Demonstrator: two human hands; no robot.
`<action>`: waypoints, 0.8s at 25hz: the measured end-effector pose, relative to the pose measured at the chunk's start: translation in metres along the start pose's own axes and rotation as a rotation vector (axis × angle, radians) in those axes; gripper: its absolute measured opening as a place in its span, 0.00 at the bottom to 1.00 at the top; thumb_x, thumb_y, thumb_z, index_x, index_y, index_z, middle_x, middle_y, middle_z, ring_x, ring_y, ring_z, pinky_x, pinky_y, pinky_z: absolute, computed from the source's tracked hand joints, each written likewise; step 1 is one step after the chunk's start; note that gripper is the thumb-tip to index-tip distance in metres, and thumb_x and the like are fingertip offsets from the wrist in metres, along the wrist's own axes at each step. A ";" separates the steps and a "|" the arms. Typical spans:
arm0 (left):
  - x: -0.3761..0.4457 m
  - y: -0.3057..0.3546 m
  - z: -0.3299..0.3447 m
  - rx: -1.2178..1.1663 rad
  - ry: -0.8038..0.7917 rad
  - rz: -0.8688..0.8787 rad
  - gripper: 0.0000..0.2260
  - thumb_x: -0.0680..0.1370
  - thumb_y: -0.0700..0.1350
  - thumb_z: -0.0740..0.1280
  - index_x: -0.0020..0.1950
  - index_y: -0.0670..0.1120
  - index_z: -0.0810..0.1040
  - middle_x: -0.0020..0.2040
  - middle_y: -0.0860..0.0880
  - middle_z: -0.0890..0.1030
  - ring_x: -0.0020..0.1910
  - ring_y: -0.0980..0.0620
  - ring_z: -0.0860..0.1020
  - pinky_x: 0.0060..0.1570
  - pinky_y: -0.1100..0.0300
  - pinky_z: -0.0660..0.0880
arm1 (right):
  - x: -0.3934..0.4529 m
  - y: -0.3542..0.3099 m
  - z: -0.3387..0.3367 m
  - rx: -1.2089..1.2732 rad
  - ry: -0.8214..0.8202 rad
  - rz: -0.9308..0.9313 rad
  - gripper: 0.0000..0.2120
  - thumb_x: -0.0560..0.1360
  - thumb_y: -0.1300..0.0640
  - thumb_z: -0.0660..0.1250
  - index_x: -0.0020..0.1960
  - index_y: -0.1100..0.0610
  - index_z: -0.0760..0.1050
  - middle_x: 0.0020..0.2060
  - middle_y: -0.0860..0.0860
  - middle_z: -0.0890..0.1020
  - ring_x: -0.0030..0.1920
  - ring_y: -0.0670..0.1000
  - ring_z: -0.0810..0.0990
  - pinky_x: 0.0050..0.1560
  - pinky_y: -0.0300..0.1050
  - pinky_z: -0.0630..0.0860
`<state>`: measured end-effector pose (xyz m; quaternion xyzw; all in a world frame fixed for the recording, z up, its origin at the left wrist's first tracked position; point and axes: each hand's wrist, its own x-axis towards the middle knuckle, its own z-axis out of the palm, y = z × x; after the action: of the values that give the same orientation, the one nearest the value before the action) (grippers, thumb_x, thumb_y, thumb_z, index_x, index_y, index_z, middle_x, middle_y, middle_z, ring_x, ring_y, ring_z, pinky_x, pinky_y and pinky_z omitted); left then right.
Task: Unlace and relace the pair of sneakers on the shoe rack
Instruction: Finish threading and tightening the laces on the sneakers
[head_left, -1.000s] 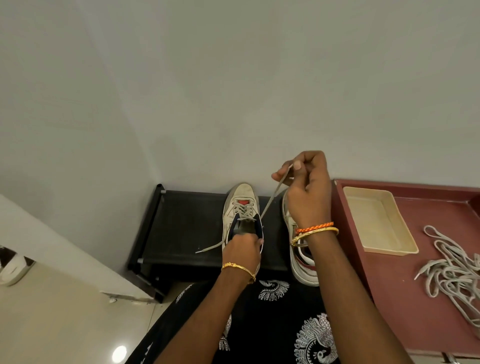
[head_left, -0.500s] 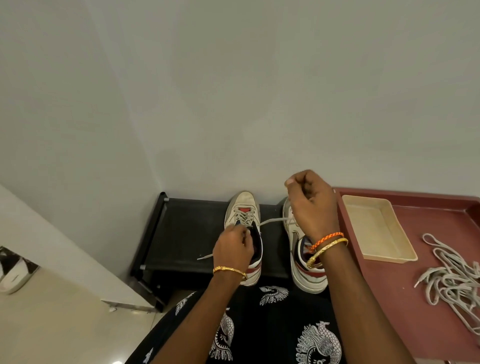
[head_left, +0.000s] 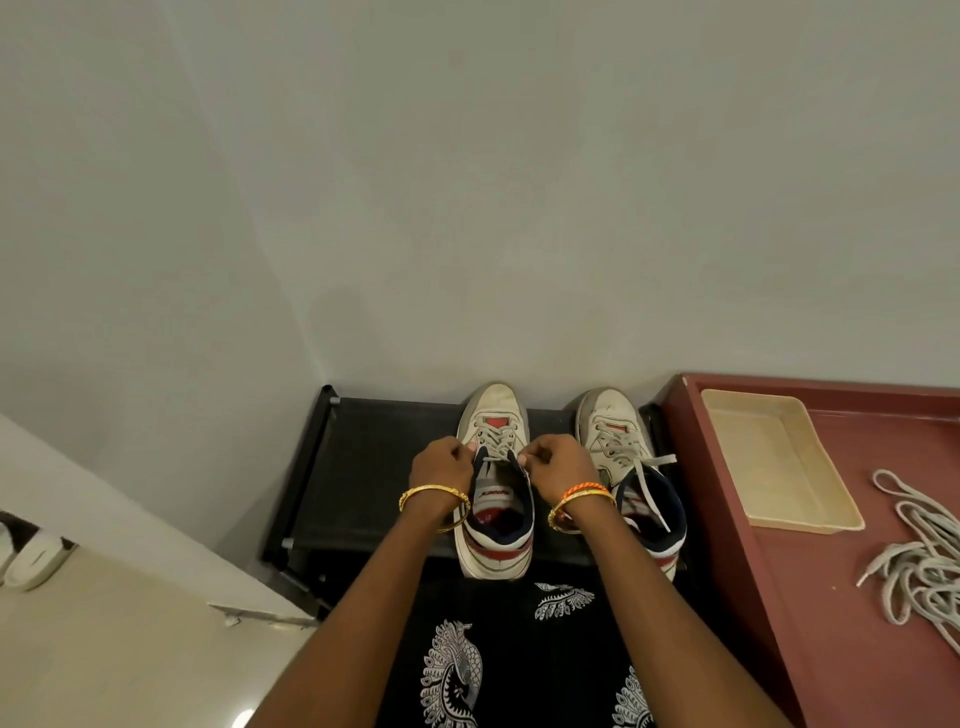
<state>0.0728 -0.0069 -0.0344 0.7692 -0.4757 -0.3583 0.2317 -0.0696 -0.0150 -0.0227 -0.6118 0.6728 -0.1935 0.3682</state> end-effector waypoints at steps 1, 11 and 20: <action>0.000 -0.001 0.000 -0.014 0.039 0.004 0.11 0.81 0.46 0.60 0.47 0.39 0.77 0.41 0.46 0.76 0.39 0.51 0.73 0.39 0.62 0.69 | 0.001 0.001 -0.001 0.000 0.021 0.003 0.06 0.76 0.61 0.66 0.47 0.61 0.80 0.45 0.57 0.83 0.44 0.52 0.78 0.48 0.44 0.74; -0.005 0.014 -0.022 -0.154 0.066 -0.110 0.11 0.79 0.43 0.64 0.46 0.36 0.81 0.39 0.43 0.79 0.39 0.49 0.77 0.42 0.58 0.73 | 0.000 -0.007 -0.008 -0.170 0.199 0.046 0.07 0.74 0.61 0.64 0.44 0.57 0.81 0.44 0.54 0.83 0.46 0.56 0.80 0.51 0.50 0.77; -0.047 0.104 -0.101 -0.539 -0.200 -0.078 0.07 0.79 0.38 0.63 0.45 0.37 0.80 0.32 0.47 0.77 0.31 0.53 0.75 0.36 0.62 0.75 | -0.038 -0.103 -0.096 0.255 0.123 -0.163 0.04 0.73 0.61 0.68 0.41 0.57 0.81 0.33 0.49 0.81 0.38 0.48 0.80 0.38 0.36 0.73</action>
<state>0.0787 -0.0093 0.1181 0.6583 -0.3539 -0.5545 0.3661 -0.0708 -0.0142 0.1233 -0.5998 0.6121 -0.3436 0.3840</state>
